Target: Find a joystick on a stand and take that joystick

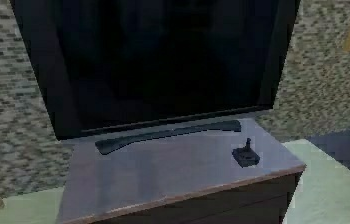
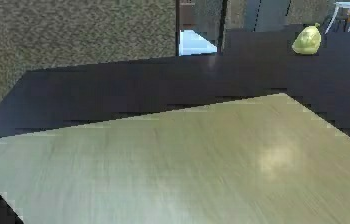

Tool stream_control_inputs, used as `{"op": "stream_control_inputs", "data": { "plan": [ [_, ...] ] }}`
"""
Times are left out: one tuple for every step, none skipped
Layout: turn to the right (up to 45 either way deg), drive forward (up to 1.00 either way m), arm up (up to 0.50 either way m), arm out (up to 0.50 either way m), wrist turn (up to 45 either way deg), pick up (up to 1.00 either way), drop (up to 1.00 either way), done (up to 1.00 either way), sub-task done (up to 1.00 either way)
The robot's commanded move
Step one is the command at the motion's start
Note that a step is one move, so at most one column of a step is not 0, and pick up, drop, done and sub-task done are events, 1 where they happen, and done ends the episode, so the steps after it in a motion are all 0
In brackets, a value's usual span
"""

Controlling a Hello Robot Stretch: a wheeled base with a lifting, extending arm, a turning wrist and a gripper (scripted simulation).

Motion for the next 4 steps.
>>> {"op": "stream_control_inputs", "data": {
  "plan": [
    [-45.0,0.0,0.0,0.0,0.0,0.0,0.0,0.0,0.0],
    [-18.0,0.0,0.0,0.0,0.0,0.0,0.0,0.0,0.0],
    [45.0,0.0,0.0,0.0,0.0,0.0,0.0,0.0,0.0],
    [0.0,0.4,0.0,0.0,0.0,0.0,0.0,0.0,0.0]
  ]
}}
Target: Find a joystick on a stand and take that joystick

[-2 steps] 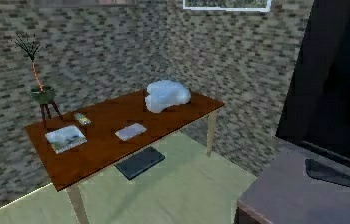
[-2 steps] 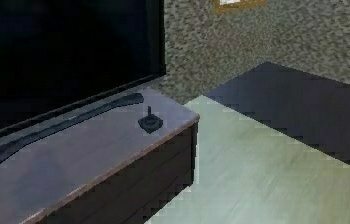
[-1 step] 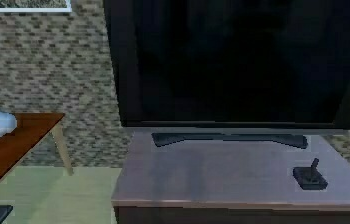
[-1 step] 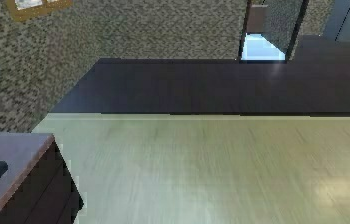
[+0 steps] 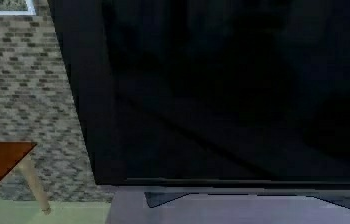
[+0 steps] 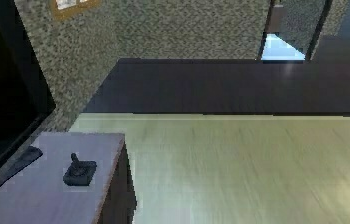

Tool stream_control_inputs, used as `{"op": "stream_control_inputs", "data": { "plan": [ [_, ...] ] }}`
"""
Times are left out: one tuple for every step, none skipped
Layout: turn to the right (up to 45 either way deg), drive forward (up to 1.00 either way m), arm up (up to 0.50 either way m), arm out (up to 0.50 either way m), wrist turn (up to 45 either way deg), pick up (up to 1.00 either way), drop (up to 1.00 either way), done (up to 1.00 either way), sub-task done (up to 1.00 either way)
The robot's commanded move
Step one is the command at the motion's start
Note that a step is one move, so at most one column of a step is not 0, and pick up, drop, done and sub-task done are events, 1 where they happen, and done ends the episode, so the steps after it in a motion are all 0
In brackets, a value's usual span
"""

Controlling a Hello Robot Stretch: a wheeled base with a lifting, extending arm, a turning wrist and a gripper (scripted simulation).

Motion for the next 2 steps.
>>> {"op": "stream_control_inputs", "data": {
  "plan": [
    [-24.0,0.0,0.0,0.0,0.0,0.0,0.0,0.0,0.0],
    [0.0,0.0,0.5,0.0,0.0,0.0,0.0,0.0,0.0]
  ]
}}
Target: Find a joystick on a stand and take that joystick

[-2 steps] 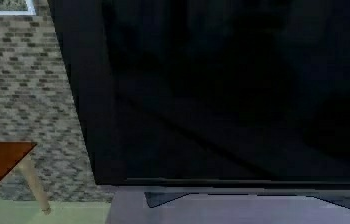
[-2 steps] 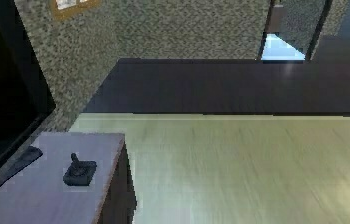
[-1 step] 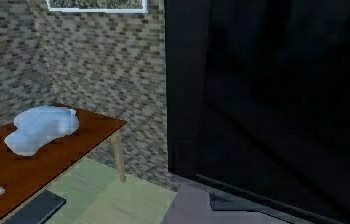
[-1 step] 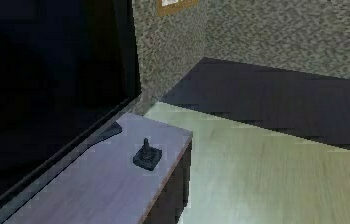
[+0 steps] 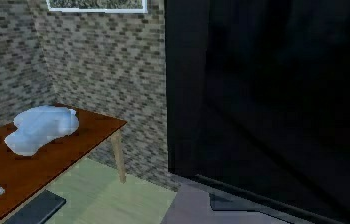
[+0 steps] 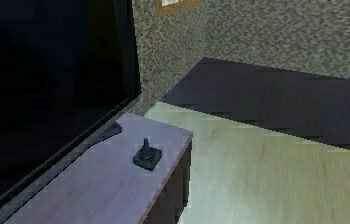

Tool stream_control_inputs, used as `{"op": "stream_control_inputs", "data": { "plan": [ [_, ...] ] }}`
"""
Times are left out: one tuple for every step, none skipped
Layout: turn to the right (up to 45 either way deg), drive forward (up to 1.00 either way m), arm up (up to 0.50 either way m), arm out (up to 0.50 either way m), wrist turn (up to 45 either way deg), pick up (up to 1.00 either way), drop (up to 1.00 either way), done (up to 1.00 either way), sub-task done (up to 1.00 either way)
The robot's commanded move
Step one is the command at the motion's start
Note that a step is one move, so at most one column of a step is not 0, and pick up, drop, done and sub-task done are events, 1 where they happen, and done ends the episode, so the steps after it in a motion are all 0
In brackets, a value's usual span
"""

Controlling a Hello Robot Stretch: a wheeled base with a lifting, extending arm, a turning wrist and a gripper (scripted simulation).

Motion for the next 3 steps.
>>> {"op": "stream_control_inputs", "data": {
  "plan": [
    [0.0,0.0,0.34,0.0,0.0,0.0,0.0,0.0,0.0],
    [0.0,0.0,0.0,0.32,0.0,0.0,0.0,0.0,0.0],
    [0.0,0.0,0.0,0.0,45.0,0.0,0.0,0.0,0.0]
  ]
}}
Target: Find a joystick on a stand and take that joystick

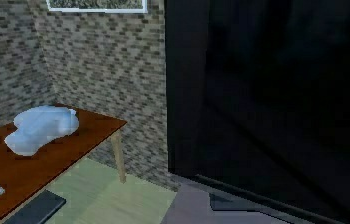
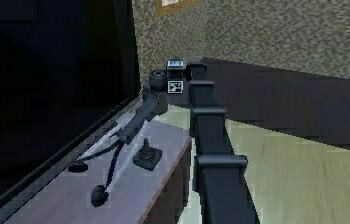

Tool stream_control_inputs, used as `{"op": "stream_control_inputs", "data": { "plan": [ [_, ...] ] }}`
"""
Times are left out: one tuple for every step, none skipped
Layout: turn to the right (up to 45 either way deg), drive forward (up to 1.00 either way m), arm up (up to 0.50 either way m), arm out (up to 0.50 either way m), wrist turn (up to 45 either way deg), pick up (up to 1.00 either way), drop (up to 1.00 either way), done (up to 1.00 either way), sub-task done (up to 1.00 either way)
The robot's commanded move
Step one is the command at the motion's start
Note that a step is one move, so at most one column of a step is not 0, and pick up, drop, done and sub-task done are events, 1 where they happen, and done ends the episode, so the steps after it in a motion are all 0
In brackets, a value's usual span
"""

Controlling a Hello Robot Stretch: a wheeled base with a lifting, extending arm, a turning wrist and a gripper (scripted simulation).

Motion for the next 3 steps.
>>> {"op": "stream_control_inputs", "data": {
  "plan": [
    [0.0,0.0,0.0,0.0,45.0,0.0,0.0,0.0,0.0],
    [0.0,0.0,0.0,0.0,45.0,0.0,0.0,0.0,0.0],
    [0.0,0.0,0.0,0.0,24.0,0.0,0.0,0.0,0.0]
  ]
}}
